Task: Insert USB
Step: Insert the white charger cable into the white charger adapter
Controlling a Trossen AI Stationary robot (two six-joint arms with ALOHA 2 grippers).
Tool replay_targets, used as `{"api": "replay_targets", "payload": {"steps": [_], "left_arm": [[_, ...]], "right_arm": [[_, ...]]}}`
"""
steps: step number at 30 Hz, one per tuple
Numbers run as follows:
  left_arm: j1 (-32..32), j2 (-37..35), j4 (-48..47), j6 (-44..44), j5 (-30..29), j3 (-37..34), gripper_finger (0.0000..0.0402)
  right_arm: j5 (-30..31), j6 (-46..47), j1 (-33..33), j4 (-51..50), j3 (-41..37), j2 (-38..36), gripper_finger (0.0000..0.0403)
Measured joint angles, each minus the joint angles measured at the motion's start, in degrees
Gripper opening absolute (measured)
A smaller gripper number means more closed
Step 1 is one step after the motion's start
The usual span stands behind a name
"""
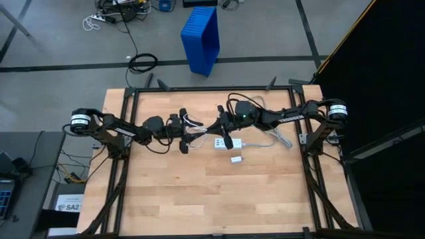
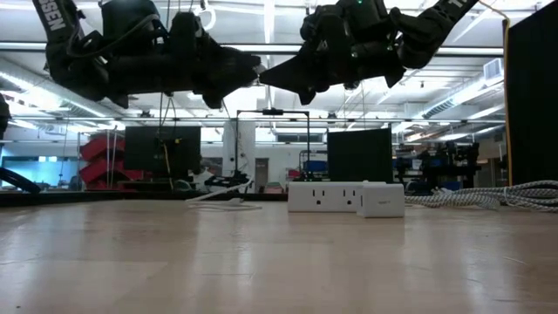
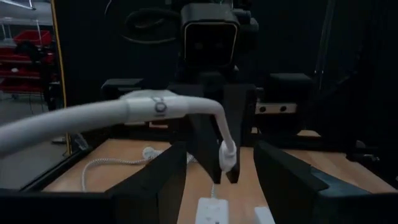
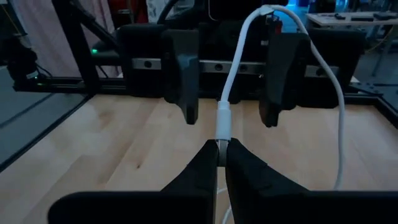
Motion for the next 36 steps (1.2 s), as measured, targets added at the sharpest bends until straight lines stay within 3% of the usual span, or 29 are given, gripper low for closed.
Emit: {"api": "replay_targets", "payload": {"steps": [11,23,36], "left_arm": [[-0.22,0.42,-3.28,1.34,-1.82,1.86,0.0157],[-0.26,0.42,-3.11,1.6,-1.54,1.86,0.0011],[-0.36,0.4,-2.41,1.51,-1.88,1.88,0.0003]], "right_arm": [[0.04,0.0,-0.13,0.29,0.0,0.02,0.0],[0.24,0.02,-0.17,0.27,0.0,0.03,0.0],[-0.87,-0.42,-1.21,-3.07,0.1,-0.43,0.0018]]}}
